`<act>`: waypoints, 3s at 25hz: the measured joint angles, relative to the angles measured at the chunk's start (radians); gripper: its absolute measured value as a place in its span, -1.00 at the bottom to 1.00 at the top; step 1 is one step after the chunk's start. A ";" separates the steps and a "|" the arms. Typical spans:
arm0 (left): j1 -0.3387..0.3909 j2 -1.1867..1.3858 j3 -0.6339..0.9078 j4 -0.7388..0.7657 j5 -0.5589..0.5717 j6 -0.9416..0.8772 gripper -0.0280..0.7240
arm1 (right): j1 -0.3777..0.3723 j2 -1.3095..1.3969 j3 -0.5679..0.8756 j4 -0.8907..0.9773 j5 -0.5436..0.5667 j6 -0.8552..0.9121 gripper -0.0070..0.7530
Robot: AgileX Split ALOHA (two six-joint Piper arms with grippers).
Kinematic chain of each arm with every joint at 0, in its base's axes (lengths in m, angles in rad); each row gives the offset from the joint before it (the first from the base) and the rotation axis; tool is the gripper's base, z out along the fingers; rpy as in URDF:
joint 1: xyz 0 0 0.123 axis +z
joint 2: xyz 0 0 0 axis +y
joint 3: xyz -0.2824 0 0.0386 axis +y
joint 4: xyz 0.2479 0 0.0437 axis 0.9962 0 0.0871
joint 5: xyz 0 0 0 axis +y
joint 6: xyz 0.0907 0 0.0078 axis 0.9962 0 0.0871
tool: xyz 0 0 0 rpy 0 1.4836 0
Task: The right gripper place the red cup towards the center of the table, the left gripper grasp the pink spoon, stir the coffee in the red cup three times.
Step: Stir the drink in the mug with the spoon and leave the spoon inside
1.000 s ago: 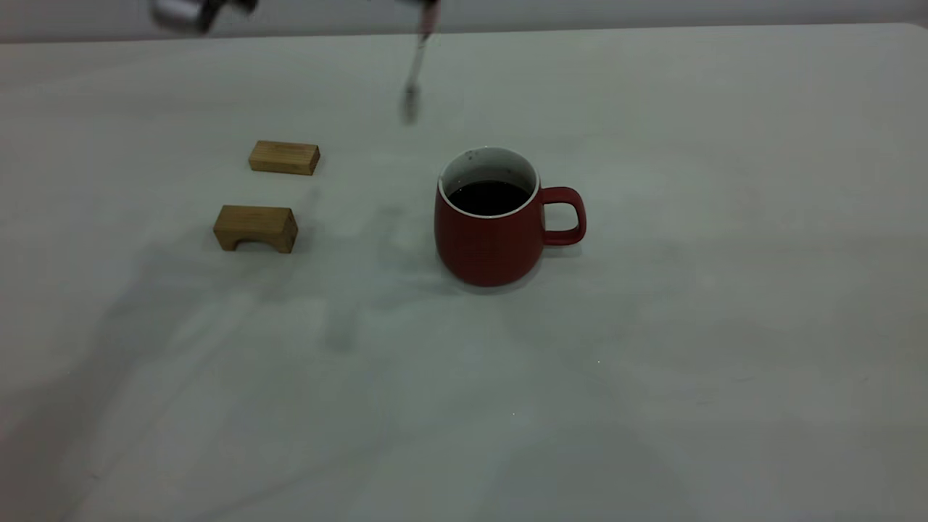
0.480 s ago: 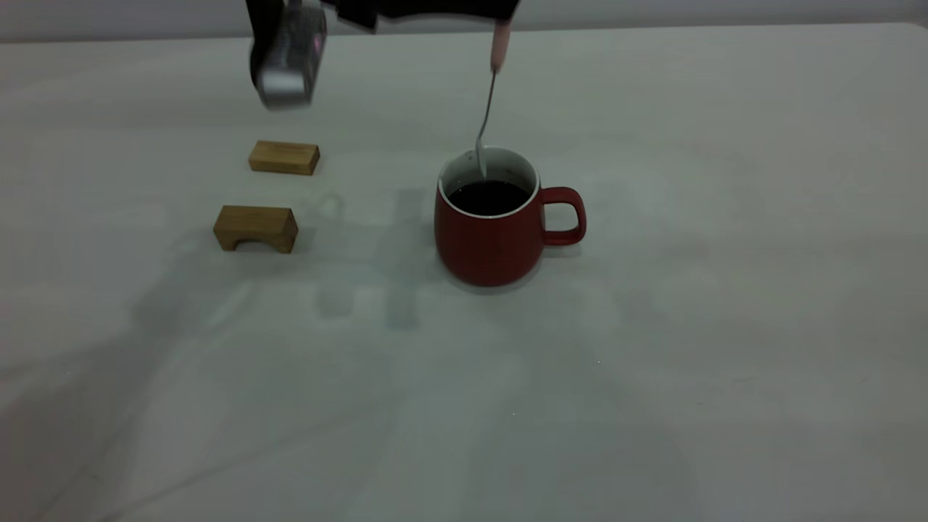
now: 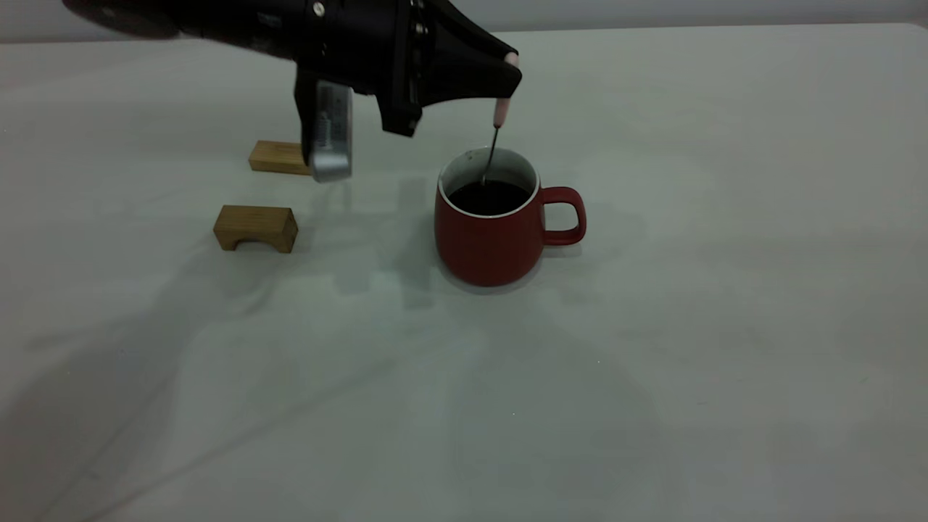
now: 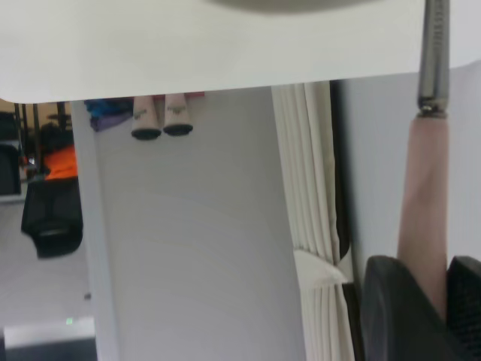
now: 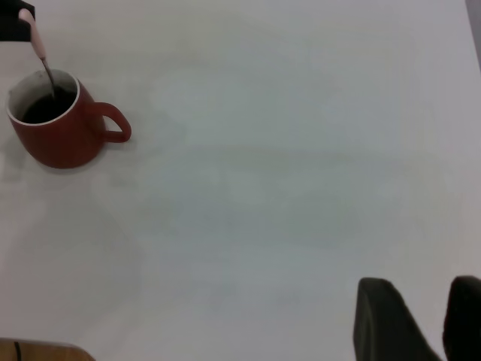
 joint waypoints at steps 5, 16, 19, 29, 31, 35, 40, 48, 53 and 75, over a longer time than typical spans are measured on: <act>0.000 0.043 -0.003 -0.011 0.108 -0.134 -0.46 | 0.000 0.000 0.000 0.000 0.000 0.000 -0.36; 0.000 0.023 -0.003 0.042 -0.041 -0.048 -0.46 | 0.000 0.000 0.000 0.000 0.000 0.000 -0.36; 0.000 0.025 -0.003 0.027 0.014 -0.035 -0.46 | 0.000 0.000 0.000 0.000 0.000 0.000 -0.36; 0.002 0.017 -0.035 0.209 -0.005 -0.351 -0.46 | 0.000 0.000 0.000 0.000 0.000 0.000 -0.36; 0.002 0.017 -0.052 0.222 -0.038 -0.261 -0.46 | 0.000 0.000 0.000 0.000 0.000 0.000 -0.36; 0.002 0.016 -0.068 0.192 -0.035 -0.149 -0.46 | 0.000 0.000 0.000 0.000 0.000 0.000 -0.36; 0.001 0.016 -0.071 0.202 0.083 -0.253 -0.46 | 0.000 0.000 0.000 0.000 0.000 0.000 -0.36; 0.014 0.016 -0.073 0.314 0.045 -0.325 -0.46 | 0.000 0.000 0.000 0.000 0.000 0.000 -0.36; 0.021 0.016 -0.073 0.307 0.029 -0.127 -0.46 | 0.000 0.000 0.000 0.000 0.000 0.000 -0.36; 0.012 0.015 -0.073 0.355 0.040 -0.154 -0.35 | 0.000 0.000 0.000 0.000 0.000 0.000 -0.36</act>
